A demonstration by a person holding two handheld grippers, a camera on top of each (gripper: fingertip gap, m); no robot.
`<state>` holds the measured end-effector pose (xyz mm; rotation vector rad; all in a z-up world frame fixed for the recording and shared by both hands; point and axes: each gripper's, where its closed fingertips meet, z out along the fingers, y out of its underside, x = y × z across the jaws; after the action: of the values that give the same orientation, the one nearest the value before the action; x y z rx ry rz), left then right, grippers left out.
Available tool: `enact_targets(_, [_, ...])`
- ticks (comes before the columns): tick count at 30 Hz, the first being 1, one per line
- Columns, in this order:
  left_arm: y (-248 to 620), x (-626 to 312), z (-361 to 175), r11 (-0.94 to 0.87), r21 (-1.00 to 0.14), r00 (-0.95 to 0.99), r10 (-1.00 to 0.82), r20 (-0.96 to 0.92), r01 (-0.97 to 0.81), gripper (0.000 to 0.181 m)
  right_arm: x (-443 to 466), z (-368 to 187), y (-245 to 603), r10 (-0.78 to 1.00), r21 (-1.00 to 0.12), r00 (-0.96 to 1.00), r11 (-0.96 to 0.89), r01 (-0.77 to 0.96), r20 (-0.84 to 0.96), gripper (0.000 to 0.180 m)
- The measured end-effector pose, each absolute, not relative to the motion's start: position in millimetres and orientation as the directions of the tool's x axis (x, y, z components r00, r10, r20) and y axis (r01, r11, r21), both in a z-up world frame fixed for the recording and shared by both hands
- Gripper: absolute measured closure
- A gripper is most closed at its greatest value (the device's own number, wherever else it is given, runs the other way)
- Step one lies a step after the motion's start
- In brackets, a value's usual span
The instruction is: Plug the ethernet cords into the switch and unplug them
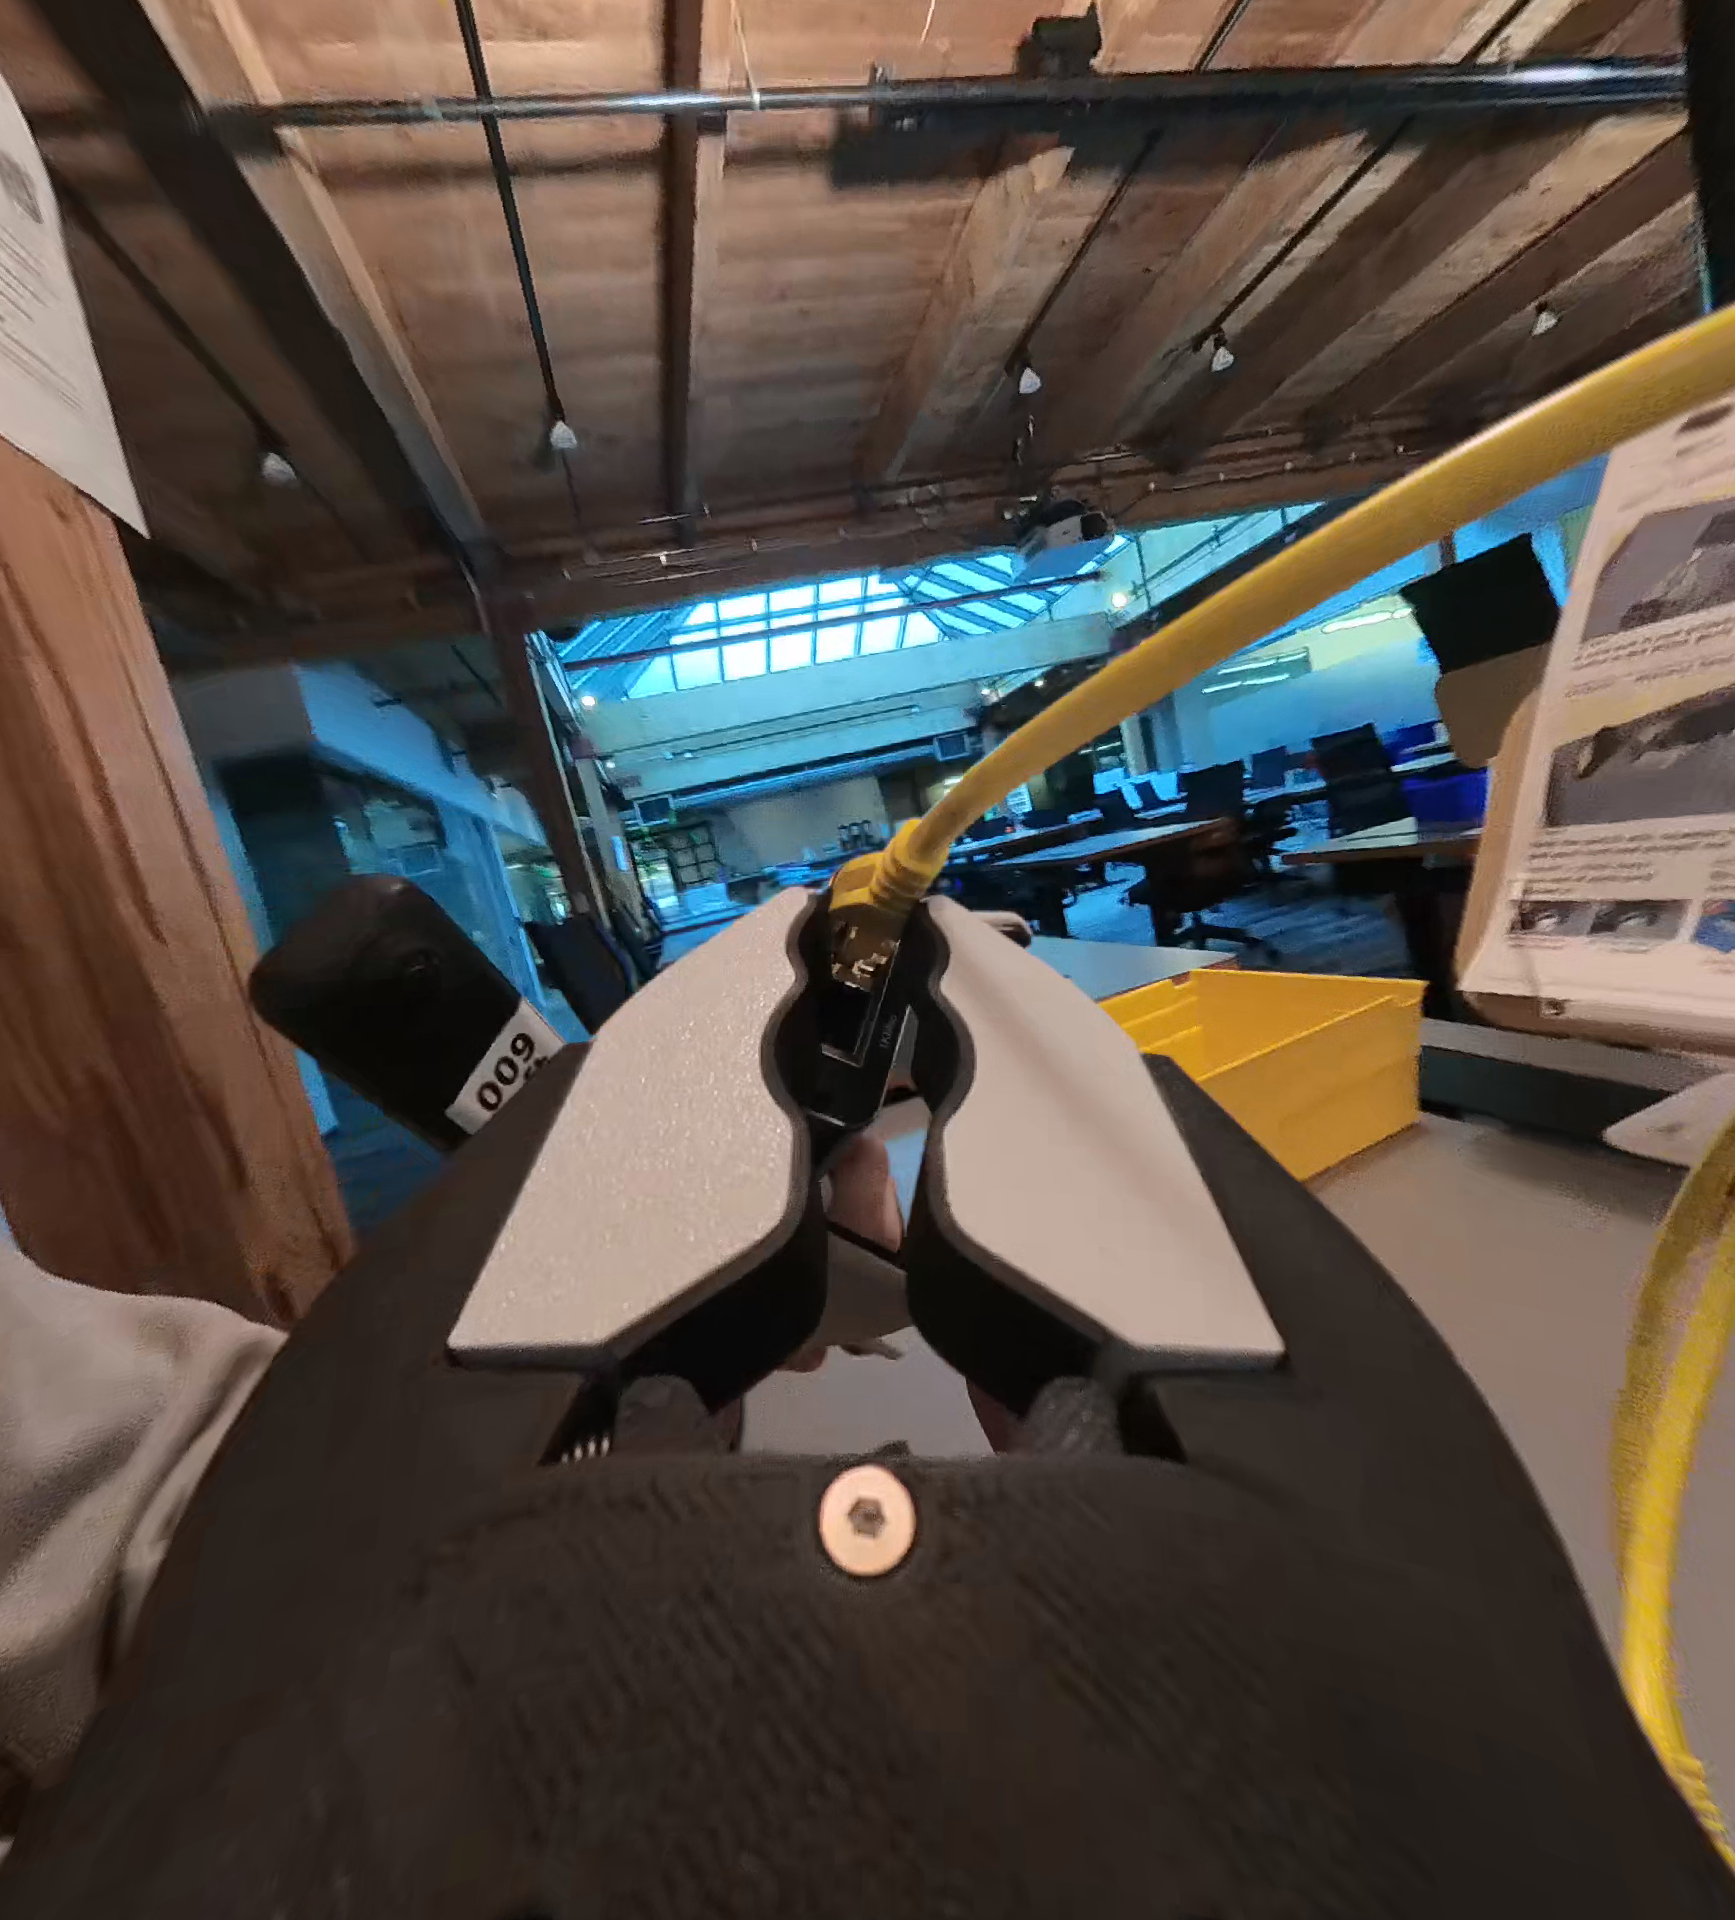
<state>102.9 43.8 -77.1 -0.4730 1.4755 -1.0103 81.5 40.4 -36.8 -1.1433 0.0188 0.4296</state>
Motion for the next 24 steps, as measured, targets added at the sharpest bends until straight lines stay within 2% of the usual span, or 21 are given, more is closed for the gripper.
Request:
enact_targets(3, [43.3, 105.5, -80.0, 0.531, -0.806, -0.184, -0.792, -0.582, 0.26, 0.104, 83.8, -39.9, 40.4, 0.326, -0.874, 0.914, 0.337, -0.35, -0.241, 0.165])
enact_targets(6, [41.2, 103.2, -77.4, 0.514, -0.811, -0.181, -0.801, -0.57, 0.28, 0.104, 85.6, -42.4, 41.9, 0.377, -0.836, 0.872, 0.326, -0.442, -0.313, 0.165])
enact_targets(11, [46.9, 107.9, -94.2, 0.533, -0.84, -0.255, -0.802, -0.541, 0.106, 0.106, 87.5, -43.7, 42.0, 0.296, -0.896, 0.929, 0.313, -0.314, -0.222, 0.164])
enact_targets(15, [46.4, 107.8, -99.5, 0.52, -0.854, -0.309, -0.812, -0.495, 0.001, 0.104, 90.8, -46.0, 42.3, 0.279, -0.902, 0.934, 0.304, -0.307, -0.223, 0.165])
enact_targets(17, [45.7, 106.8, -88.8, 0.505, -0.862, -0.279, -0.821, -0.498, 0.05, 0.107, 89.8, -50.3, 46.1, 0.278, -0.905, 0.932, 0.289, -0.313, -0.234, 0.165])
enact_targets(20, [41.8, 102.9, -79.0, 0.486, -0.863, -0.266, -0.822, -0.504, 0.137, 0.113, 90.7, -46.0, 43.9, 0.373, -0.825, 0.857, 0.306, -0.476, -0.356, 0.165])
enact_targets(24, [39.7, 98.6, -76.8, 0.497, -0.841, -0.265, -0.799, -0.539, 0.213, 0.112, 92.6, -48.7, 44.5, 0.431, -0.761, 0.79, 0.292, -0.579, -0.436, 0.166])
